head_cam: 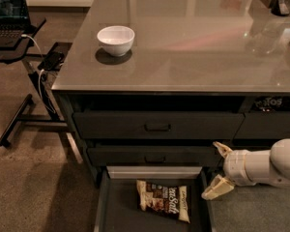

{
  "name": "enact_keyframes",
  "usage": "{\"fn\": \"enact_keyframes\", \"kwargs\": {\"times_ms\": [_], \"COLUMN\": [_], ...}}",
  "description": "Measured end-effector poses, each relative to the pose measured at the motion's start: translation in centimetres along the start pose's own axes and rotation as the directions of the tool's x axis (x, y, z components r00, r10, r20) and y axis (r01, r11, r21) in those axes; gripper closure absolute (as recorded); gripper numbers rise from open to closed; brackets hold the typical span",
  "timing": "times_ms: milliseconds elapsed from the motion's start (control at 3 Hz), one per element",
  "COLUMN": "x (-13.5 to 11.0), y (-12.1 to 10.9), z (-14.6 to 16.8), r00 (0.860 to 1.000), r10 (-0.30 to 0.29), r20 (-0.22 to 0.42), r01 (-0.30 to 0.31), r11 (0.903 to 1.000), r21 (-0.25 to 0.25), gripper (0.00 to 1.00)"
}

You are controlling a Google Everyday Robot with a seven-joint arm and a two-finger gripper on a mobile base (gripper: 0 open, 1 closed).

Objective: Pick brown chip bag from bottom drawer and place on counter

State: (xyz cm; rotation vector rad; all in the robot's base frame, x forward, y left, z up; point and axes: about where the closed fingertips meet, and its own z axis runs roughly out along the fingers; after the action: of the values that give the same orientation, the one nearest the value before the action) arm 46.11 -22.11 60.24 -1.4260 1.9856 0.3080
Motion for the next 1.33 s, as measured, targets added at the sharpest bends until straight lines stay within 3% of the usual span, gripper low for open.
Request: {"fn": "enact_keyframes", "kwargs": {"times_ms": [333, 667, 1000, 1333], "x": [1.9, 1.9, 2.4, 3.5], "y": [0.8, 0.8, 1.5, 3.0], "z": [4.0, 4.0, 6.6, 10.8], "r00": [0.999, 0.999, 0.997, 0.990], "r10": [0.041, 0.041, 0.077, 0.144], "r20": [0.010, 0.010, -0.002, -0.009], "r01": [-0.041, -0.041, -0.077, -0.144], "r11": [0.9981, 0.9981, 0.9941, 0.9822], "r21": [-0.047, -0.047, -0.076, -0.121], "gripper": [0.00, 0.00, 0.00, 0.00]}}
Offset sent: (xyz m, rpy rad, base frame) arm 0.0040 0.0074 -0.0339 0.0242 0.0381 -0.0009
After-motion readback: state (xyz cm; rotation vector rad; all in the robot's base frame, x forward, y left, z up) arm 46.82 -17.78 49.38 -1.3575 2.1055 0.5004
